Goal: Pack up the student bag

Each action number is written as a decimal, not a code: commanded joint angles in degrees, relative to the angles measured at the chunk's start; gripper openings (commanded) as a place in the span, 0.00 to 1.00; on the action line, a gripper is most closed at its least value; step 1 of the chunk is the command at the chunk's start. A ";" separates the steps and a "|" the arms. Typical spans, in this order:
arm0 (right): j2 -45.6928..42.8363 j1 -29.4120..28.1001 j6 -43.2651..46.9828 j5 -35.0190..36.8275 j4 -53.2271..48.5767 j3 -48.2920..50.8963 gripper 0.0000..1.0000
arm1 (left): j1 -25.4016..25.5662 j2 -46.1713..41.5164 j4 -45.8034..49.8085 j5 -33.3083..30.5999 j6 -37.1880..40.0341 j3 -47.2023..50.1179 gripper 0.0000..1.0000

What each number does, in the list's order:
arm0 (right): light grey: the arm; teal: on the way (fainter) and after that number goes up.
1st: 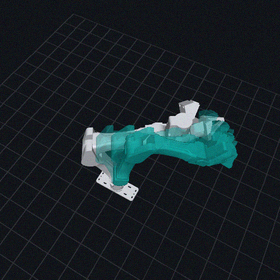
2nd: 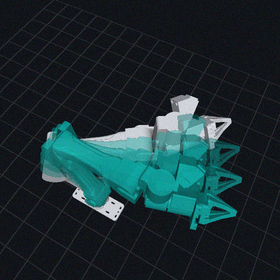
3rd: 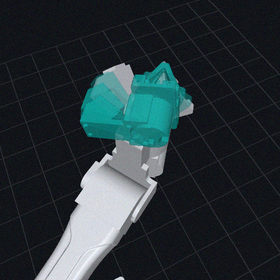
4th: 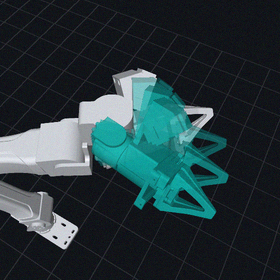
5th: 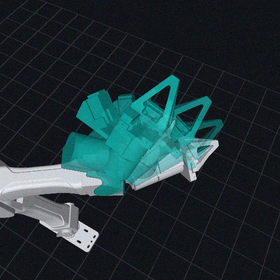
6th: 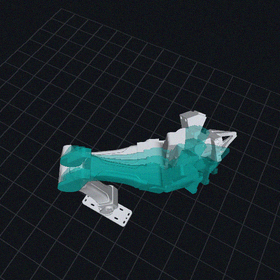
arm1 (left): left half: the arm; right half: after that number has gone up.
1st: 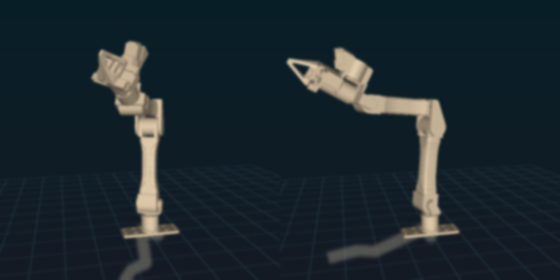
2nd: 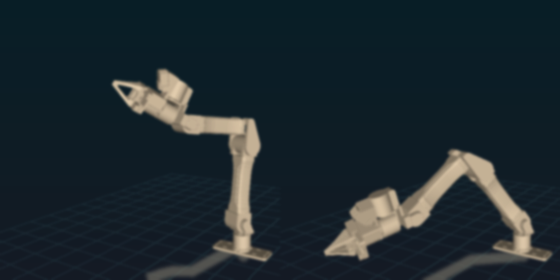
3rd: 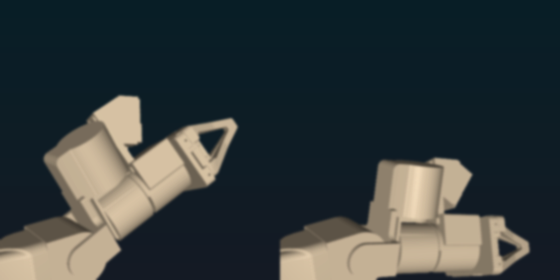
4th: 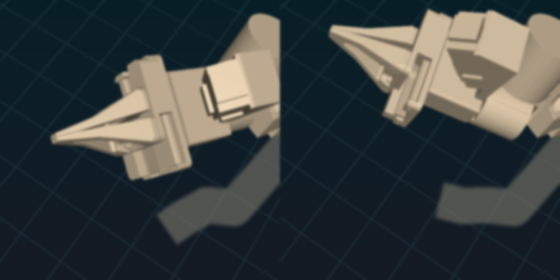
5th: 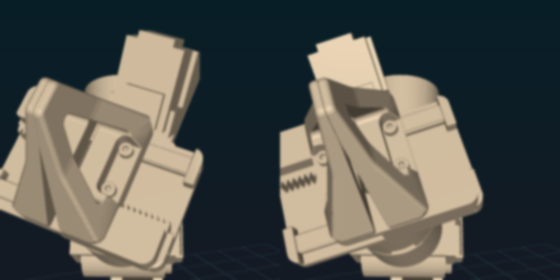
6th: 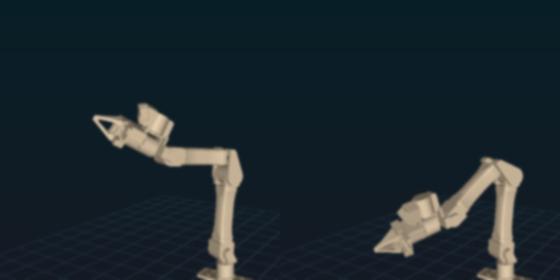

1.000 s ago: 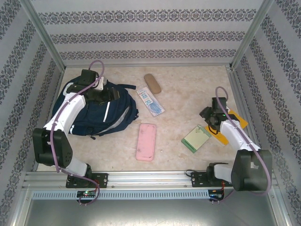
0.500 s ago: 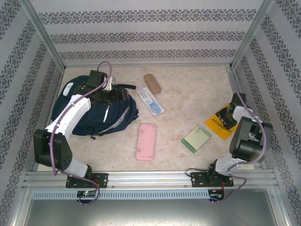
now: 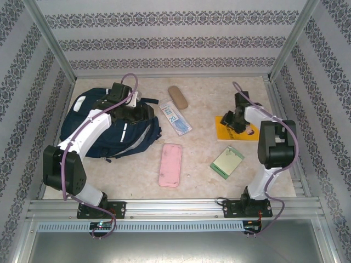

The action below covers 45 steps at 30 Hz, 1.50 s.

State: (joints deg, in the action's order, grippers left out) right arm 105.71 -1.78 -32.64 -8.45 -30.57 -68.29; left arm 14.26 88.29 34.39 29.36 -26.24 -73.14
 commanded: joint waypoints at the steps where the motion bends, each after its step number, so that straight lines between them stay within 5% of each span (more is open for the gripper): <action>1: 3.70 -5.31 2.99 -0.54 -8.95 -2.48 0.55 | 0.59 0.01 -1.42 -0.56 -0.68 -1.14 0.69; 11: -0.03 -11.56 4.41 -3.40 -10.51 -0.12 0.51 | 1.16 0.22 -1.59 -0.39 -0.45 -1.08 0.69; 20: -12.85 -8.20 0.51 -0.05 -9.03 5.72 0.67 | 6.62 6.67 -3.97 -0.14 -1.60 -5.61 0.67; 23: -14.23 -5.80 -2.45 -2.85 -3.03 7.64 0.60 | 8.97 10.23 -4.01 -0.49 -1.62 -9.05 0.67; 26: -11.43 -7.06 -3.63 -3.84 0.92 4.79 0.52 | 10.40 13.08 -3.63 -0.52 -1.92 -12.01 0.66; 38: 9.74 -13.77 -4.51 0.92 -1.56 -13.97 0.49 | 12.03 14.97 -3.63 -1.25 -3.12 -13.73 0.66; 45: 10.38 -20.38 -4.31 -3.65 -0.65 -10.49 0.49 | 12.10 17.09 -4.50 -0.96 -3.72 -14.23 0.66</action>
State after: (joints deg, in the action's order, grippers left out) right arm 115.79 -18.92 -36.73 -8.64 -30.63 -81.54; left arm 25.82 103.70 31.59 28.62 -29.04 -86.17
